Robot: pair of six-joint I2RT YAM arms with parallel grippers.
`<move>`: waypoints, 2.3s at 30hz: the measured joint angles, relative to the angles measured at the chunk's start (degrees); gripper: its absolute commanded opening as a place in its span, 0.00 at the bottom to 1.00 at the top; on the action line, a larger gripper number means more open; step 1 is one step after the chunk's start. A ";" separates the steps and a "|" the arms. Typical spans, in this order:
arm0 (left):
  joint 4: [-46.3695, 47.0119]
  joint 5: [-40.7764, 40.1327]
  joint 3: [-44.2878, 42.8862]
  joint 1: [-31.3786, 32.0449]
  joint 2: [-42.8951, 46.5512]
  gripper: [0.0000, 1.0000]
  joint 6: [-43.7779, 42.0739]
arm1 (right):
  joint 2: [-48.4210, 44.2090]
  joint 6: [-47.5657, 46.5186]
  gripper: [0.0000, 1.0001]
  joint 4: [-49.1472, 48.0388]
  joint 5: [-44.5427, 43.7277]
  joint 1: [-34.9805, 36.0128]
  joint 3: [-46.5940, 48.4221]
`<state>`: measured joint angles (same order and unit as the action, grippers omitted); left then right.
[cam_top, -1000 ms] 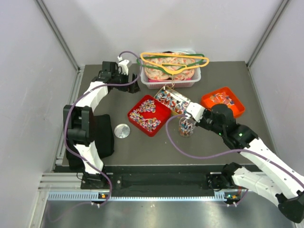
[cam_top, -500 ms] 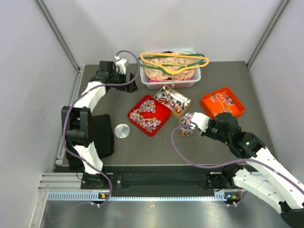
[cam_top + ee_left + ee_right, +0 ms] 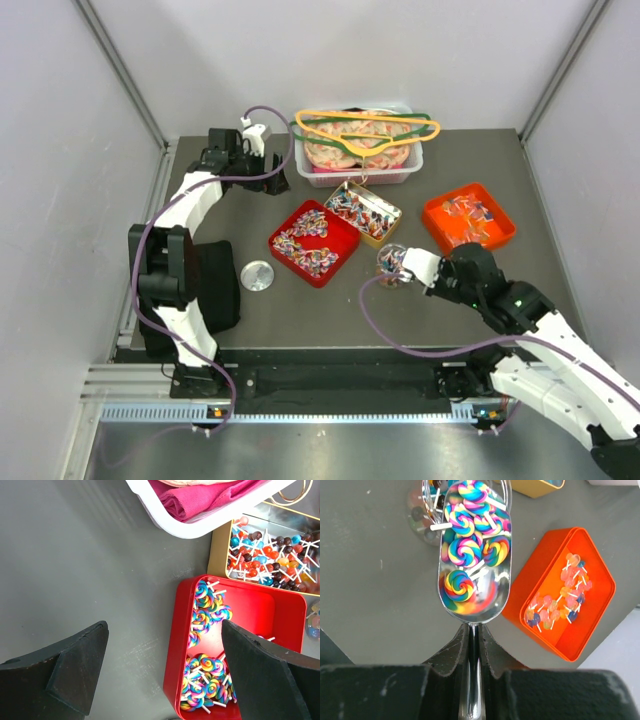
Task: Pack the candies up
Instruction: Place the fake candies in the packing bottle.
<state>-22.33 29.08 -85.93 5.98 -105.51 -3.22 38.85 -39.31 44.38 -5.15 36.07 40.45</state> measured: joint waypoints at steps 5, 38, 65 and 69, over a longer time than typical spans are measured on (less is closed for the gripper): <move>0.00 0.02 0.00 0.00 0.00 0.99 0.00 | 2.25 -1.09 0.00 0.26 -1.44 0.00 0.26; 0.07 -0.04 0.87 -0.96 0.00 0.99 0.00 | 13.97 -6.84 0.00 8.41 -3.15 1.95 12.52; 0.28 -0.20 1.31 -0.98 0.00 0.99 0.02 | 19.45 -14.53 0.00 12.20 -7.30 4.37 17.81; 0.48 -0.20 1.64 -0.96 0.00 0.99 0.02 | 20.09 -15.17 0.00 12.74 -8.24 5.62 17.81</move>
<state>-21.85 28.88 -84.29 5.02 -105.51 -3.20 58.94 -54.48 57.12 -13.39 41.69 58.26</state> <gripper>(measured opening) 0.987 0.077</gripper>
